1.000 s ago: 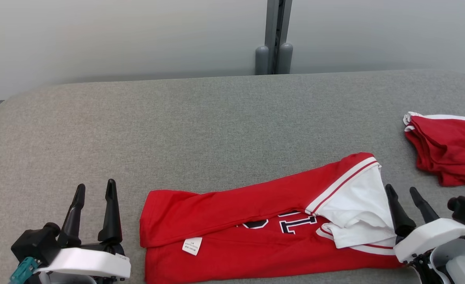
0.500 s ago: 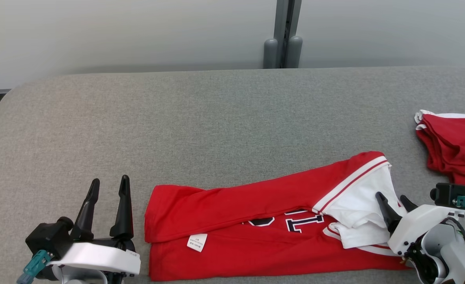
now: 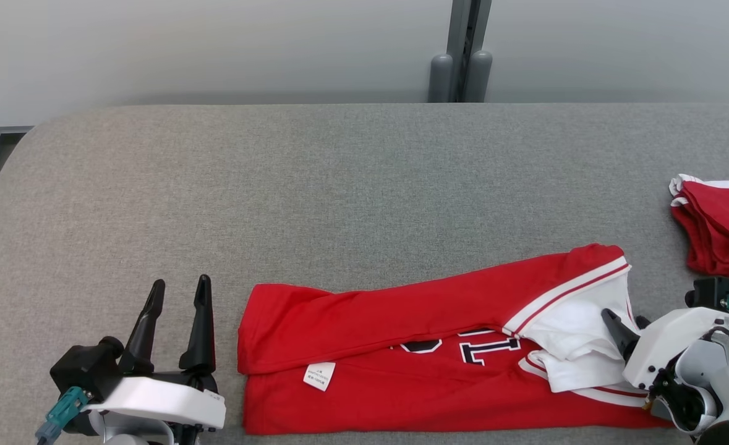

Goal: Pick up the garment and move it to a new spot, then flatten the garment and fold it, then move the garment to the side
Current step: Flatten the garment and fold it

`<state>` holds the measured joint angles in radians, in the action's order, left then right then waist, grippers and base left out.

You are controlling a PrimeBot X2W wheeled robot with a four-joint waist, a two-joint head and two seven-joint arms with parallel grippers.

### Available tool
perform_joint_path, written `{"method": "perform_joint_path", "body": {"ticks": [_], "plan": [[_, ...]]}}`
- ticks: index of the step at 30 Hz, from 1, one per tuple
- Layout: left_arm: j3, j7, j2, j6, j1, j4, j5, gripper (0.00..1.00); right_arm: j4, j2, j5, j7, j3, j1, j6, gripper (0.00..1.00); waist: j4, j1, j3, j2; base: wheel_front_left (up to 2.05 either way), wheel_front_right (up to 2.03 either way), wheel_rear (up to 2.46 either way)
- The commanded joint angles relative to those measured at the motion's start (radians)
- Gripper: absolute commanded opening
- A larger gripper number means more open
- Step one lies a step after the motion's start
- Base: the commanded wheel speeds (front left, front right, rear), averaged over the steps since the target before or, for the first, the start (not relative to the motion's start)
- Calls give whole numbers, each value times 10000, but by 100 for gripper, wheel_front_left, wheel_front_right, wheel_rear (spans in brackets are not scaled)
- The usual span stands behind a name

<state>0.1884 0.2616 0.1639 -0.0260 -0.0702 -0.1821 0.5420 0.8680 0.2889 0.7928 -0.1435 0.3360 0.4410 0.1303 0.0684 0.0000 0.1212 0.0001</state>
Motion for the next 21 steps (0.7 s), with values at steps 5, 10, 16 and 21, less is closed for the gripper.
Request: {"method": "perform_joint_path", "body": {"ticks": [5,10,16,21], "plan": [[-55,38,-5,85,-206,-105,-72,100,-488,-160,692,-465,578,-557,17,0,101,0,-20,-1,0,0,0],[-99,38,-18,117,-218,-174,-85,100,-968,94,907,96,700,-423,17,0,104,0,-65,-1,0,0,0],[-126,38,-81,180,-215,-259,-137,100,-1314,504,1343,617,682,-194,15,0,37,0,-136,-1,0,0,0],[-153,38,-141,252,-167,-348,-156,100,-1293,1024,1511,852,559,-229,6,0,-52,0,-225,-1,0,0,0]]}}
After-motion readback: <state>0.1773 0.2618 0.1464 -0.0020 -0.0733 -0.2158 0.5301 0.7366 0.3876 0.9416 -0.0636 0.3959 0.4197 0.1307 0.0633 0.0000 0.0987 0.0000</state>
